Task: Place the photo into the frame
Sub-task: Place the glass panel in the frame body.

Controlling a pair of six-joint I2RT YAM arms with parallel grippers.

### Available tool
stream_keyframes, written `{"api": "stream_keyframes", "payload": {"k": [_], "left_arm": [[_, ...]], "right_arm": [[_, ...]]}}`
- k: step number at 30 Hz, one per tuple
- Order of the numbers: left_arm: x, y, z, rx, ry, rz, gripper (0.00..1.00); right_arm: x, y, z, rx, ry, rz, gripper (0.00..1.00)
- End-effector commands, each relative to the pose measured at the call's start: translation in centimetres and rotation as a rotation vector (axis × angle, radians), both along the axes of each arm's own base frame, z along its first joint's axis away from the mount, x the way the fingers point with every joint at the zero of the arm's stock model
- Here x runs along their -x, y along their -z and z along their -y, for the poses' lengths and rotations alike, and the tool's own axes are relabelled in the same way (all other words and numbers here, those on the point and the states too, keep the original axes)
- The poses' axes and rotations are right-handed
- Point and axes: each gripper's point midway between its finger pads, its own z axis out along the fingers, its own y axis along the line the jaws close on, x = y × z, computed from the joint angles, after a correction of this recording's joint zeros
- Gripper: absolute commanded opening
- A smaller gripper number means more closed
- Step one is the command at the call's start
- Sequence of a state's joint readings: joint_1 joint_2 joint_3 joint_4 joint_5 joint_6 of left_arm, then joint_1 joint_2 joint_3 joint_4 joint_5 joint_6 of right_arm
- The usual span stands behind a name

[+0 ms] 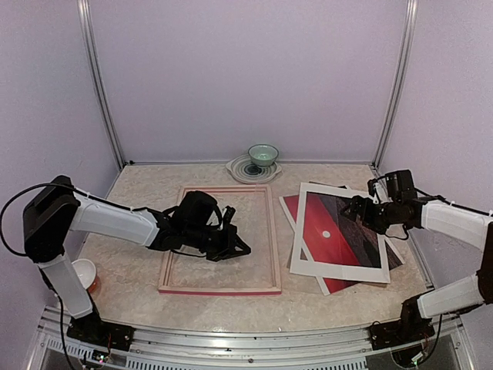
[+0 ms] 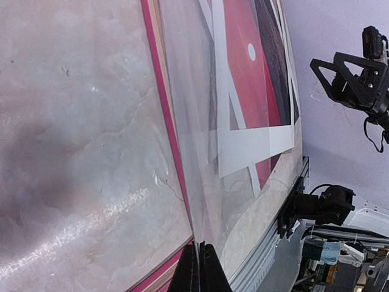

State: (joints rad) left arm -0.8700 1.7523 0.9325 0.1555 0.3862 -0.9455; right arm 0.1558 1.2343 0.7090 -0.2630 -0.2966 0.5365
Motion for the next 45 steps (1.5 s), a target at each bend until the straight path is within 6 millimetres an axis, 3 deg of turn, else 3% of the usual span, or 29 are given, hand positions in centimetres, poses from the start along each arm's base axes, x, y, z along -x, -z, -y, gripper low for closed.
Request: {"api": "stream_keyframes", "payload": {"k": [1, 16, 23, 31, 36, 45], "left_arm": [[-1.0, -1.5, -2.0, 0.012, -0.087, 0.059, 0.0], [0.5, -0.3, -7.3, -0.055, -0.181, 0.059, 0.0], [0.7, -1.3, -8.6, -0.059, -0.2, 0.095, 0.0], [1.0, -0.7, -11.2, -0.088, -0.235, 0.092, 0.0], [1.9, -0.5, -11.5, -0.083, -0.198, 0.086, 0.0], [2.1, 0.3, -13.0, -0.117, -0.174, 0.083, 0.0]], "right_arm": [[-0.5, 0.6, -1.7, -0.026, -0.043, -0.015, 0.99], [-2.1, 2.9, -6.1, -0.01, -0.122, -0.07, 0.99], [-3.0, 5.0, -5.8, 0.041, -0.092, -0.117, 0.99], [-2.9, 6.2, -5.9, 0.04, -0.092, -0.142, 0.99], [-3.0, 6.5, -5.5, 0.066, -0.081, -0.145, 0.99], [-2.3, 8.8, -4.7, 0.107, -0.06, -0.205, 0.99]]}}
